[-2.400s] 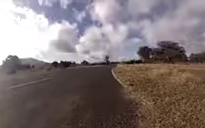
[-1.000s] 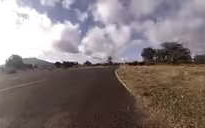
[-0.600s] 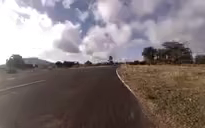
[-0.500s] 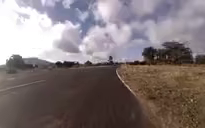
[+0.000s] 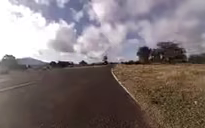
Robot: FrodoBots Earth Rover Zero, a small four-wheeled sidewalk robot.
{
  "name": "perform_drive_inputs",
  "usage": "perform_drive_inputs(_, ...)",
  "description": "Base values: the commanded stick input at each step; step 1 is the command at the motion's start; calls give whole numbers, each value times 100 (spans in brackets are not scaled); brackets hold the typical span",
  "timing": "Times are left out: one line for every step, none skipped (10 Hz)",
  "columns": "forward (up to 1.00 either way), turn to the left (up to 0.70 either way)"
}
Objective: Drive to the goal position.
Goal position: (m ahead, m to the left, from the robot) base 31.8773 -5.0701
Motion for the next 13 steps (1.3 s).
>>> perform_drive_inputs(50, 0)
perform_drive_inputs(50, 0)
perform_drive_inputs(50, 0)
perform_drive_inputs(50, 0)
perform_drive_inputs(50, 0)
perform_drive_inputs(50, 0)
perform_drive_inputs(50, 0)
perform_drive_inputs(50, 0)
perform_drive_inputs(50, 0)
perform_drive_inputs(50, 0)
perform_drive_inputs(50, 0)
perform_drive_inputs(50, 0)
perform_drive_inputs(50, 0)
